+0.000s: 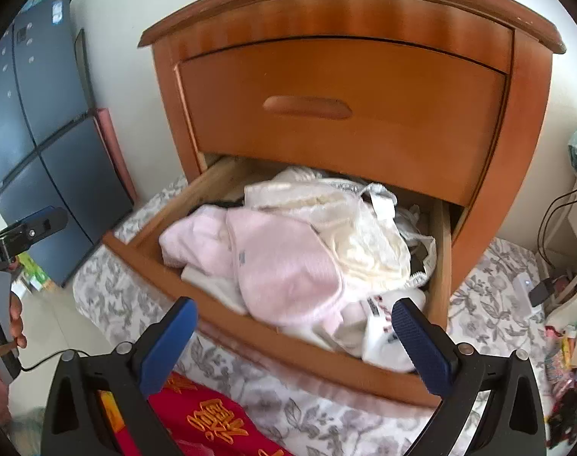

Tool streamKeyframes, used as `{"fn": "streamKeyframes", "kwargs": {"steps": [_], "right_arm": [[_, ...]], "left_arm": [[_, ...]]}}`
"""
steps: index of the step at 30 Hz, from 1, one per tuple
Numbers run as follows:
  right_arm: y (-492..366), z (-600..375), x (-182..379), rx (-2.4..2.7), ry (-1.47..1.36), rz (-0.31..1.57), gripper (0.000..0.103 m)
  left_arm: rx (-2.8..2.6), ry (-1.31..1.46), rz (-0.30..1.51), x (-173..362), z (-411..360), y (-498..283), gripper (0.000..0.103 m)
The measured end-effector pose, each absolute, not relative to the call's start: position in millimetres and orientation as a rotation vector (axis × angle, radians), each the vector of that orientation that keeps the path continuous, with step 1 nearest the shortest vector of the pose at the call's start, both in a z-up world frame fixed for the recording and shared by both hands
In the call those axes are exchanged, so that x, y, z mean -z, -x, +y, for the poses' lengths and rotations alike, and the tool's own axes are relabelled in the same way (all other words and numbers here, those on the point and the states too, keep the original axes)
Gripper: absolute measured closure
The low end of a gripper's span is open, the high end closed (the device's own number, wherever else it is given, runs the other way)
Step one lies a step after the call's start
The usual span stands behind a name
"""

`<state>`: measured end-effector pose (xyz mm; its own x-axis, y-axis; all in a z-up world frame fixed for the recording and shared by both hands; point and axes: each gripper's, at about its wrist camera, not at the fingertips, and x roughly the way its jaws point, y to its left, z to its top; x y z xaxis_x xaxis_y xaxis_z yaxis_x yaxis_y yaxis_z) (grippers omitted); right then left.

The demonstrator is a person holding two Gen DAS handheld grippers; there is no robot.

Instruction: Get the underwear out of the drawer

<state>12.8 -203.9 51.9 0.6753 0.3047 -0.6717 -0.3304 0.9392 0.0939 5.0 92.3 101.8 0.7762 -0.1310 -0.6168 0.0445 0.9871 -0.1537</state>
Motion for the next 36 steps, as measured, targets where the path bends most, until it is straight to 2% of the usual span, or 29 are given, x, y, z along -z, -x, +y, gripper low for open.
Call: {"fn": "streamKeyframes", "kwargs": {"steps": [6, 9, 11, 15, 18, 23, 29, 31, 32, 34, 36], "right_arm": [[-36.8, -194.3, -42.2, -0.372, 0.024, 0.805, 0.010], [-45.8, -196.0, -33.1, -0.367, -0.015, 0.838, 0.021], [-51.9, -199.2, -27.1, -0.357, -0.049, 0.858, 0.022], [-56.8, -201.9, -20.3, -0.342, -0.078, 0.875, 0.039], [-55.3, -204.5, -19.7, -0.348, -0.112, 0.874, 0.047], [-54.7, -205.6, -17.2, -0.386, -0.126, 0.893, 0.051], [-61.1, -204.7, -10.4, -0.377, -0.127, 0.917, 0.051], [-62.7, -200.9, -11.1, -0.377, -0.109, 0.917, 0.051], [-63.2, -198.6, -11.6, -0.381, -0.098, 0.917, 0.051], [-65.4, -193.0, -12.5, -0.386, -0.082, 0.922, 0.049], [-67.3, -187.6, -14.1, -0.388, -0.066, 0.923, 0.049]], "left_arm": [[0.187, 0.164, 0.847, -95.6, 72.8, -58.4, 0.000], [0.225, 0.110, 0.902, -85.8, 53.7, -77.1, 0.000], [0.250, 0.108, 0.938, -77.9, 44.9, -85.6, 0.000], [0.265, 0.056, 0.995, -60.6, 26.5, -106.7, 0.000], [0.271, 0.032, 1.033, -47.8, 18.9, -119.8, 0.000], [0.263, -0.004, 1.082, -31.3, 14.0, -134.1, 0.001], [0.292, -0.023, 1.128, -21.1, 6.5, -139.9, 0.020], [0.308, -0.020, 1.138, -19.0, 3.7, -140.4, 0.033], [0.317, -0.018, 1.145, -17.2, 1.8, -141.2, 0.044], [0.324, -0.021, 1.154, -14.7, -2.0, -141.1, 0.053], [0.338, -0.023, 1.150, -12.7, -4.2, -140.0, 0.071]]}}
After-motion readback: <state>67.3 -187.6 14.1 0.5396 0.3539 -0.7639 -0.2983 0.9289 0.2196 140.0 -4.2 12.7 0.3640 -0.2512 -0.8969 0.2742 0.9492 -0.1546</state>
